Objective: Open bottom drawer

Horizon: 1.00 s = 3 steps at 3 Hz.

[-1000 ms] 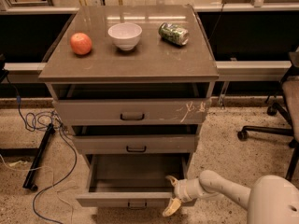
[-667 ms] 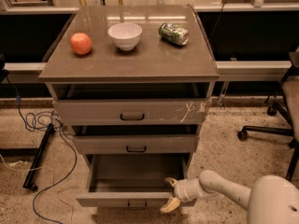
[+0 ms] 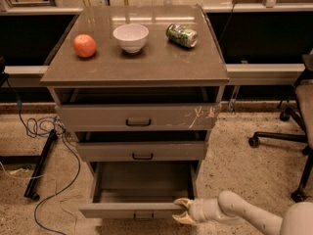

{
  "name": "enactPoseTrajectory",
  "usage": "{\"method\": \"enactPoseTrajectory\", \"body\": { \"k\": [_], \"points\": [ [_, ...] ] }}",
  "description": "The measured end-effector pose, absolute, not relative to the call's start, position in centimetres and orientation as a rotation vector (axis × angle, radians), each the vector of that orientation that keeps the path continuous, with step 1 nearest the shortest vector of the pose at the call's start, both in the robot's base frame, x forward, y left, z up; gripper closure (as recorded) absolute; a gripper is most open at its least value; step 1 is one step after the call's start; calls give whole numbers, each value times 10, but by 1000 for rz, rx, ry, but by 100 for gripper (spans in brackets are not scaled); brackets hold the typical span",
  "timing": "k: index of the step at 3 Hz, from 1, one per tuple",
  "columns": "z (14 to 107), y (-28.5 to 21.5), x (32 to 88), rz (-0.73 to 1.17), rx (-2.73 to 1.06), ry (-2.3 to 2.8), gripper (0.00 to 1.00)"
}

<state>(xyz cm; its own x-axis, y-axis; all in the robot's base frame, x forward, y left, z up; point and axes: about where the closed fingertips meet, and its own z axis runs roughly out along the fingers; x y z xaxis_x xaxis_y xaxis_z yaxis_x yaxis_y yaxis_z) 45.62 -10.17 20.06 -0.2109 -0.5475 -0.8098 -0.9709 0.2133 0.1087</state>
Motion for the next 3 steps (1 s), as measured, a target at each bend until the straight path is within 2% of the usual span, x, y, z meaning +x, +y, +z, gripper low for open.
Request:
{"method": "enactPoseTrajectory", "body": {
  "k": [1,2,3],
  "points": [
    [201,-102,458,850,-1405,1853,88],
    [201,-102,458,850,-1406,1853,85],
    [201,-102,458,850,-1406,1853,62]
  ]
}}
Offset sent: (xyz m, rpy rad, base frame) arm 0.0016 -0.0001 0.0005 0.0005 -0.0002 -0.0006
